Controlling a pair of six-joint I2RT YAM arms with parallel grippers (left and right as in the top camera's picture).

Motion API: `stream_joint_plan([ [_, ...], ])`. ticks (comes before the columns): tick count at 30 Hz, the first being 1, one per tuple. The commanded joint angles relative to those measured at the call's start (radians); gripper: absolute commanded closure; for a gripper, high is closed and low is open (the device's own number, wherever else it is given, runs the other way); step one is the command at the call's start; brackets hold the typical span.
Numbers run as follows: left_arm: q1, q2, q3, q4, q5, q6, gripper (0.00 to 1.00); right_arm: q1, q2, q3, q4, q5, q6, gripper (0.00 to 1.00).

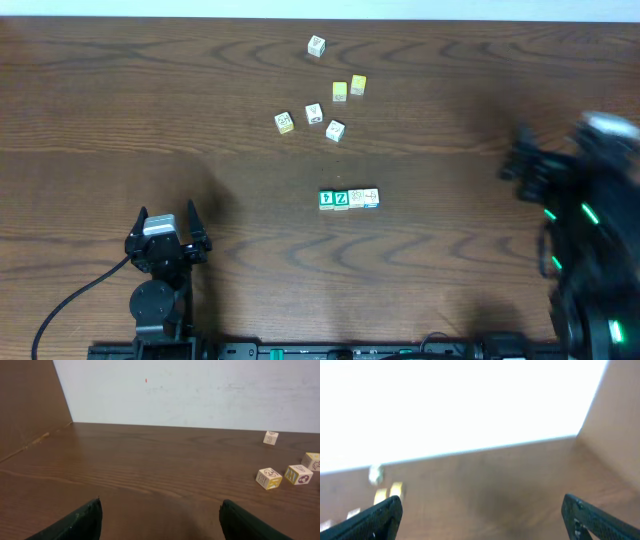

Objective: Lift 4 blocks

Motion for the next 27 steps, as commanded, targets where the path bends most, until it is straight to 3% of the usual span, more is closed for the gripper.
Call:
stream_joint_plan([
  [1, 0.005, -0.005, -0.011, -0.050, -0.009, -0.005, 0.25, -0.108, -0.127, -0.147, 0.112, -0.237, -0.113, 0.01],
  [7, 0.005, -0.005, -0.011, -0.050, -0.009, -0.005, 0.25, -0.093, -0.438, -0.583, 0.511, -0.270, -0.120, 0.01],
  [10, 0.005, -0.005, -0.011, -0.050, -0.009, -0.005, 0.25, -0.076, -0.571, -0.746, 0.597, -0.274, -0.119, 0.01],
  [23, 0.005, -0.005, -0.011, -0.051, -0.009, -0.005, 0.25, 0.000, -0.703, -0.970, 0.590, -0.227, -0.150, 0.01],
  [27, 0.005, -0.005, -0.011, -0.050, -0.009, -0.005, 0.25, 0.002, -0.702, -0.974, 0.511, -0.219, -0.147, 0.01],
])
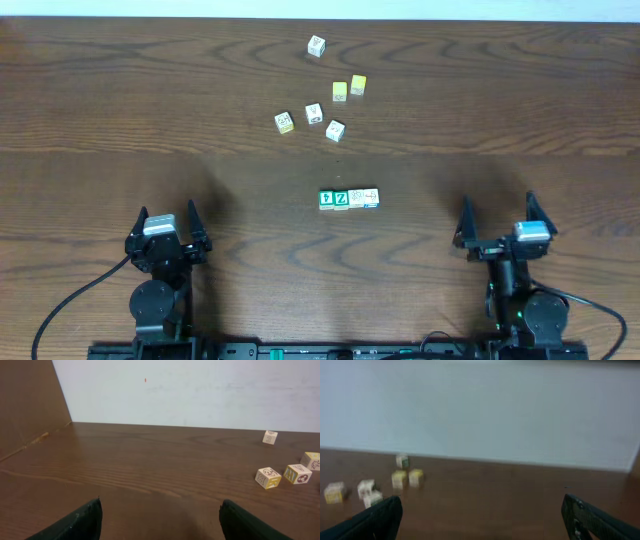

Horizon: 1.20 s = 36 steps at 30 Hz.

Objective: Lift 4 blocks

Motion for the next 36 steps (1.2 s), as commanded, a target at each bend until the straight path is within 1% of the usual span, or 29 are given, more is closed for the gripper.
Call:
stream_joint_plan([
  [1, 0.005, -0.005, -0.013, -0.047, -0.013, -0.005, 0.25, 0.013, -0.009, -0.005, -0.038, 0.017, -0.018, 0.01],
  [5, 0.005, -0.005, -0.013, -0.047, -0.013, -0.005, 0.25, 0.013, -0.009, -0.005, -0.148, 0.013, -0.014, 0.01],
  [16, 0.005, -0.005, -0.013, -0.048, -0.013, -0.005, 0.25, 0.008, -0.009, -0.005, -0.146, 0.028, 0.009, 0.01],
  [36, 0.005, -0.005, -0.013, -0.047, -0.013, -0.005, 0.25, 0.009, -0.009, -0.005, -0.143, 0.028, 0.008, 0.01],
])
